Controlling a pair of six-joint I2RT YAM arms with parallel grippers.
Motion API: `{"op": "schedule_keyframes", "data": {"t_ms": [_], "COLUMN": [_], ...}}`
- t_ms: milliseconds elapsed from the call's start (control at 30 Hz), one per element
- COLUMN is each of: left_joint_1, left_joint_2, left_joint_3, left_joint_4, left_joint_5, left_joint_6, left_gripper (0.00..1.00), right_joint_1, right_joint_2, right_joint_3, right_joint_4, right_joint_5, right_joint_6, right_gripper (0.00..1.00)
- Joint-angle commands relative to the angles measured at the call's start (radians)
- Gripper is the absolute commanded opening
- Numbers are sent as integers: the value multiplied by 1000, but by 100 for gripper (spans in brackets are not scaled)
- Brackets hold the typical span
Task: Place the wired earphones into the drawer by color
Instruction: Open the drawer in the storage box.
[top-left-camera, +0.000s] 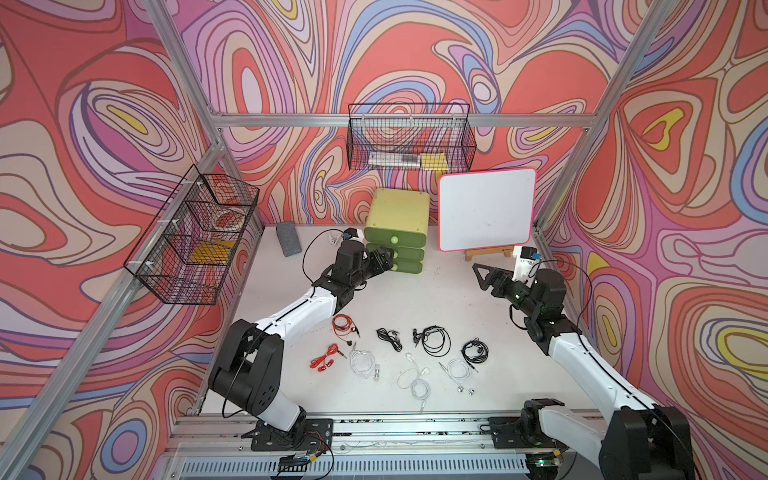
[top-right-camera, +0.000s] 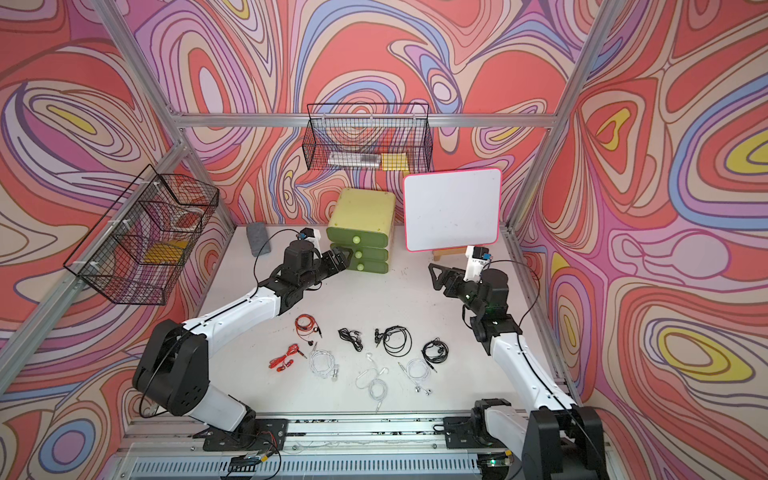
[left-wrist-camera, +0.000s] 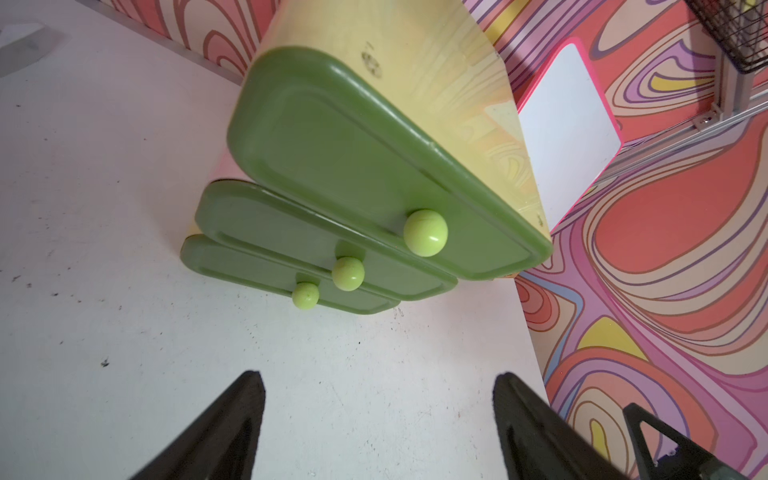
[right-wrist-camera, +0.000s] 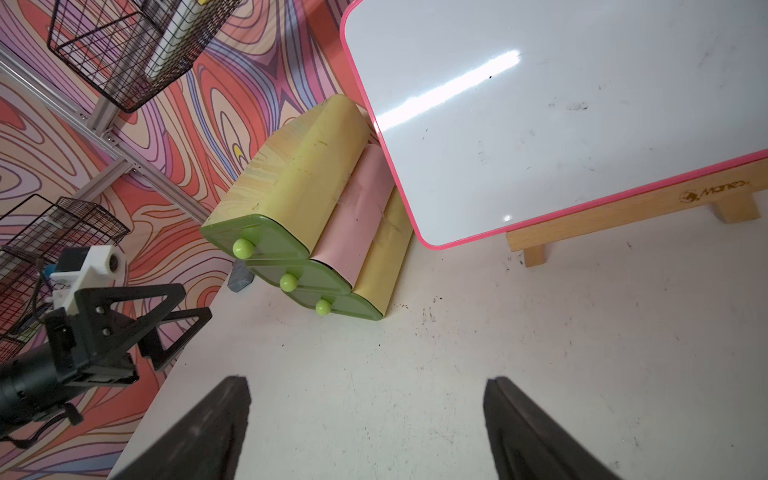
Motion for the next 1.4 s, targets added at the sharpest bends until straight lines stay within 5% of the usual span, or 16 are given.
{"op": "schedule_keyframes", "data": {"t_ms": [0,367,1067,1367], "left_joint_1": [-4,-3,-4,-3], "left_joint_2": [34,122,230,261], "left_joint_3": [40,124,221,250], "left_joint_4": [54,79,117,123], "left_joint_5": [33,57,60,57], "left_joint_6": [-6,-1,13,12], "left_gripper": [82,73,38,33], "right_joint_1": [-5,-5,-5,-4], "right_joint_2": [-2,-16,-26,-24], "right_joint_3": [-5,-3,-7,-8], "right_joint_4": [27,15,20,21], "right_joint_5": [-63,-51,-45,-48], "right_joint_6": [-23,-34,-36,-35], "right_gripper": [88,87,87,87]}}
